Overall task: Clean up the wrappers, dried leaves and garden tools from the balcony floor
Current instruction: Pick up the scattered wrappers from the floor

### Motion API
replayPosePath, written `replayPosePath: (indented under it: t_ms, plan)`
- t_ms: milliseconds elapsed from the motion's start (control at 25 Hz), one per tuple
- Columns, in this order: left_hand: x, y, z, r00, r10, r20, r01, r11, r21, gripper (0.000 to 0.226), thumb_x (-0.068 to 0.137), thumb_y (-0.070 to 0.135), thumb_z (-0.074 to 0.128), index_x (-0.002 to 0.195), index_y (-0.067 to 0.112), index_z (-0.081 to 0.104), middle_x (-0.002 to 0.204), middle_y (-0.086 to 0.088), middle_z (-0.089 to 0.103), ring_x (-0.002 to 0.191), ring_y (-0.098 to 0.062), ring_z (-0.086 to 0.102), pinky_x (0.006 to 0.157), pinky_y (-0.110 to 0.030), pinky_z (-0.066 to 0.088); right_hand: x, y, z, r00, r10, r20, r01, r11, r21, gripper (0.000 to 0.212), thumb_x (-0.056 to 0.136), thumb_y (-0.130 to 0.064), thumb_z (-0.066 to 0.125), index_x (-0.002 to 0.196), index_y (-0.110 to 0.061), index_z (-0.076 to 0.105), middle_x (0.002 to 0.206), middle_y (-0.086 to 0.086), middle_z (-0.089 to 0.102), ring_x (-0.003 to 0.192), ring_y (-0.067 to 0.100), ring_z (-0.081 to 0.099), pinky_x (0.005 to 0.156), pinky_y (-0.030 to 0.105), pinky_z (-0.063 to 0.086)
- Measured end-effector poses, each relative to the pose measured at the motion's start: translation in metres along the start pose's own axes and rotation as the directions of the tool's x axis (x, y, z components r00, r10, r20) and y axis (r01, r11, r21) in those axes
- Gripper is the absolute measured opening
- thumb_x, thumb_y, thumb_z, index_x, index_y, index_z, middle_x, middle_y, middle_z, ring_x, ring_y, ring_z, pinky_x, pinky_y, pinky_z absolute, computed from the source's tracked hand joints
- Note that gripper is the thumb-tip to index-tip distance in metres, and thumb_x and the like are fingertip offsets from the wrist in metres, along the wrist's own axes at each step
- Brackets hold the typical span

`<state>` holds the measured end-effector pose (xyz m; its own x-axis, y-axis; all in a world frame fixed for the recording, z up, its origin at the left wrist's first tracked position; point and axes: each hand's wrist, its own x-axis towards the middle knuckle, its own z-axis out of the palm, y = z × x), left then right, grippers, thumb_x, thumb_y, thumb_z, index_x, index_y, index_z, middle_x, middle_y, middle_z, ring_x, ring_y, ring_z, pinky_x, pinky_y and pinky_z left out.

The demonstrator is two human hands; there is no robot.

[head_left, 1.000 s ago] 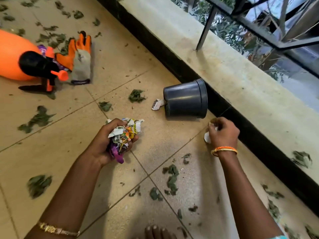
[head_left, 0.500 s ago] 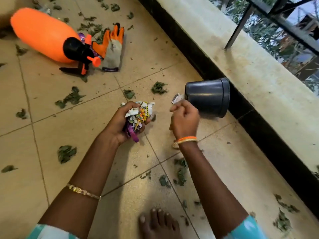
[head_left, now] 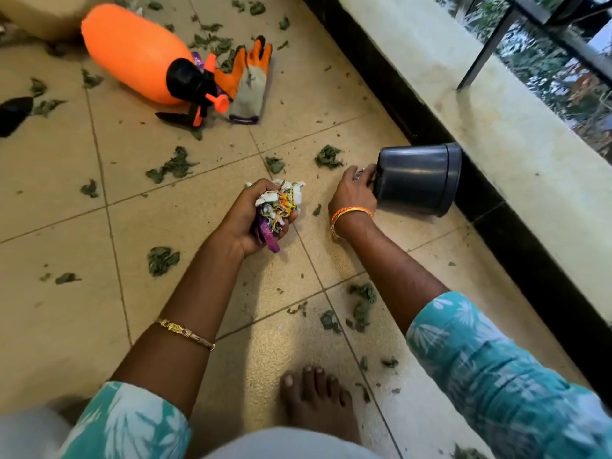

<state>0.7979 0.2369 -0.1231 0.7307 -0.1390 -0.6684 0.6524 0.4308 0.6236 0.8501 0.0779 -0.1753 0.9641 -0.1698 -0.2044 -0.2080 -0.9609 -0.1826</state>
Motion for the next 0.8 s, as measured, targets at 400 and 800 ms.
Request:
replayPosePath:
  t_ms: [400,800]
  plan:
    - [-0.023,0.002,-0.018,0.998,-0.034,-0.058,0.034,0.999,0.012,0.024,0.09,0.026,0.049,0.098,0.007,0.062,0.082,-0.013,0.064,0.064,-0.02,0.062,0.045,-0.017,0.045,-0.003,0.011,-0.006,0.993,-0.019,-0.114,0.038,0.985,0.17,0.03,0.092,0.002,0.043,0.121,0.001,0.046,0.129,0.025,0.04,0.105,0.037,0.055,0.086,0.042,0.048]
    - [-0.08,0.049,-0.02,0.982,-0.146,-0.122,0.146,0.989,-0.012,0.023,0.088,0.026,0.053,0.098,0.006,0.06,0.078,-0.011,0.063,0.06,-0.019,0.063,0.044,-0.018,0.046,-0.056,-0.04,-0.089,0.993,-0.091,0.071,0.02,0.737,0.676,0.015,0.086,-0.01,0.054,0.101,-0.007,0.056,0.098,0.012,0.06,0.069,0.017,0.06,0.048,0.015,0.044]
